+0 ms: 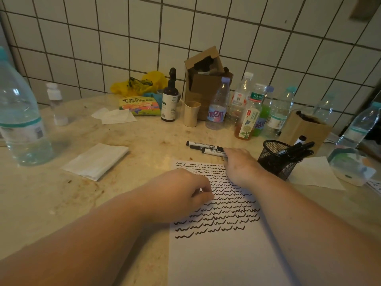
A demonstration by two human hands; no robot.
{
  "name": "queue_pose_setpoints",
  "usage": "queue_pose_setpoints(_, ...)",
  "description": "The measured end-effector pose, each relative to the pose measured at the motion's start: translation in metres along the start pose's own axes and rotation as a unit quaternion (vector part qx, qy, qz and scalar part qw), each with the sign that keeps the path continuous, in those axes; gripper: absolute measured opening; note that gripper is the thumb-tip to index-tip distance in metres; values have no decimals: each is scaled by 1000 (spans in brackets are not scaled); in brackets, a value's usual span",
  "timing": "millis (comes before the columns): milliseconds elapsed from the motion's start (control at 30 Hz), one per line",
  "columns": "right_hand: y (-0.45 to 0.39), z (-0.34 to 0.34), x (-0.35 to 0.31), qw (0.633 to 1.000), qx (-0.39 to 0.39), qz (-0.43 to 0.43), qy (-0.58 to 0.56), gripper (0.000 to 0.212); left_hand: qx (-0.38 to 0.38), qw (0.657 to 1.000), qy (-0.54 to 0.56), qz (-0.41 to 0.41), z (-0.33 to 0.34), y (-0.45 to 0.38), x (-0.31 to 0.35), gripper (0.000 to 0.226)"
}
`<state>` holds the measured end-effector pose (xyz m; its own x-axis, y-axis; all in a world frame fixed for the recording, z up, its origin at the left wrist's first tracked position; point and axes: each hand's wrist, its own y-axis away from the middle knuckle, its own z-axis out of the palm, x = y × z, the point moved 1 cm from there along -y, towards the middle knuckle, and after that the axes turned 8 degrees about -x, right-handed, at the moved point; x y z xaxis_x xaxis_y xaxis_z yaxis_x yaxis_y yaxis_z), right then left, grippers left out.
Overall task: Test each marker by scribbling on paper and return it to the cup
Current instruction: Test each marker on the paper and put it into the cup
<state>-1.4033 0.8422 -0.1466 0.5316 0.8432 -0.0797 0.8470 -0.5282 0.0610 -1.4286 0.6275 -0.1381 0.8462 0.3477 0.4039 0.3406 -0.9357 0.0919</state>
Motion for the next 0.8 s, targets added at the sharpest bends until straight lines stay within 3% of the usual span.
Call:
queue_pose_setpoints(167, -5, 5, 2, 998, 52, 17, 31, 32, 2, 1000, -4, 4, 1, -1, -1, 28)
queue_pose_setpoints(333, 6, -2, 0, 999, 36, 11, 26, 27, 2, 1000, 1, 4, 0, 0, -1, 27)
queue_pose_setpoints(400, 18, -9, -2, 999, 43, 9, -4, 27, 1, 1000, 4, 0, -1, 0, -2, 27)
queue_pose_setpoints(500, 47, -21, -4, 989, 45, -1, -138, 16, 5, 1000, 11, -5, 0, -1, -5, 27)
queue_pose_setpoints(633, 93, -27, 9, 945, 23, -28, -325, 12, 14, 1000, 19, -7, 2, -2, -7, 27)
queue_pose_setpoints(733, 120, -23, 22, 851, -1, -19, -525, 10, 17, 1000, 23, -5, 4, -3, -8, 25)
queue_pose_setpoints(800, 132, -15, 29, 803, -9, -9, -596, 8, 20, 999, 32, -4, 4, -3, -8, 24)
